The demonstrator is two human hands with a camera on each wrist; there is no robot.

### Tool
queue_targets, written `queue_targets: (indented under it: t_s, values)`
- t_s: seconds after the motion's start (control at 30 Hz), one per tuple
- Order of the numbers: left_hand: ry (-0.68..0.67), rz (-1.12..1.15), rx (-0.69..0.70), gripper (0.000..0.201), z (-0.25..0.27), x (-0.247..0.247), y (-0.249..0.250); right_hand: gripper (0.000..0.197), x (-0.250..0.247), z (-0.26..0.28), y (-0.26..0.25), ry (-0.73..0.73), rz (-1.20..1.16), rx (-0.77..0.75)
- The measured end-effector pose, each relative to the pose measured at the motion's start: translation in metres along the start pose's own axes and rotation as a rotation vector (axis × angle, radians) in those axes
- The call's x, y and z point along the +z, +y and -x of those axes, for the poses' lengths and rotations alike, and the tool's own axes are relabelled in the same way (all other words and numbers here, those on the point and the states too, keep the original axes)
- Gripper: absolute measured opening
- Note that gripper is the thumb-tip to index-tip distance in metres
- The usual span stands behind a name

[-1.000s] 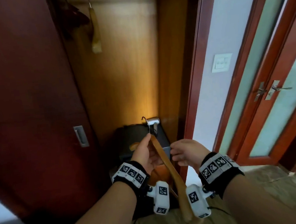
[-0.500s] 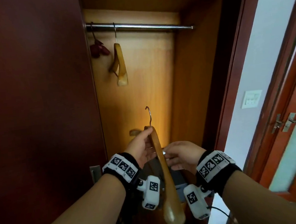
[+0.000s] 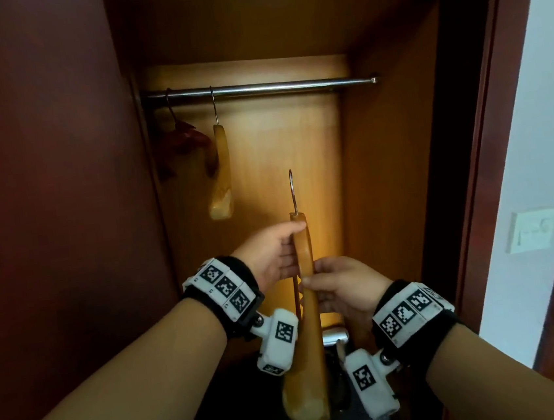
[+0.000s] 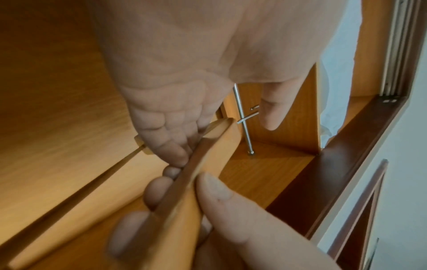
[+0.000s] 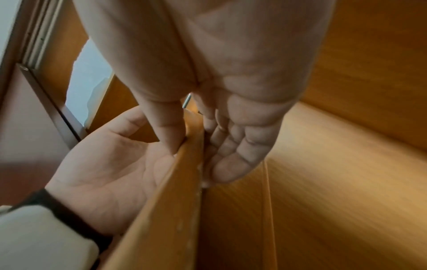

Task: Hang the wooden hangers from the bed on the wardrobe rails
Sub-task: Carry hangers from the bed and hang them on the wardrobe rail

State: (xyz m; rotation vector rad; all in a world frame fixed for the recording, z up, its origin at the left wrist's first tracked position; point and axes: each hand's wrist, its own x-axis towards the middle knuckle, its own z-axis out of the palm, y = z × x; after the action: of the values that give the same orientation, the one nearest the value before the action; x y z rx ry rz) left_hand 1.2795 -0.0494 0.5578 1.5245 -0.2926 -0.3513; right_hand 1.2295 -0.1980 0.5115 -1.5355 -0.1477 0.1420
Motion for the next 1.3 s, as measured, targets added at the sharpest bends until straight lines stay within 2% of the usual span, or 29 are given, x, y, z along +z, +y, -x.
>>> queue_targets:
  t_s: [0.2,0.33,0.67,0.87,0.97,1.13,1.3]
  values:
    - [0.026,-0.055,0.07,0.048,-0.057,0.003,0.052,0.022,-0.046,-0.058,-0.045,-0.074,-0.005,-0.129]
    - [0.101,-0.053,0.138,0.048,-0.09,0.004,0.085,0.01,-0.069,-0.105,-0.079,-0.114,-0.008,-0.177]
    - [0.308,-0.028,0.228,0.053,-0.148,-0.02,0.157,0.012,-0.073,-0.2,-0.149,-0.132,0.004,-0.257]
    - [0.273,-0.116,0.217,0.063,-0.166,-0.049,0.194,0.018,-0.06,-0.233,-0.183,-0.147,-0.012,-0.303]
    - [0.239,-0.143,0.196,0.063,-0.172,-0.06,0.208,0.028,-0.055,-0.25,-0.194,-0.13,-0.009,-0.311]
    - [0.214,-0.193,0.131,0.099,-0.184,-0.074,0.216,0.037,-0.05,-0.27,-0.196,-0.099,0.032,-0.298]
    - [0.214,-0.198,0.124,0.094,-0.188,-0.078,0.216,0.037,-0.045,-0.28,-0.188,-0.115,0.001,-0.302]
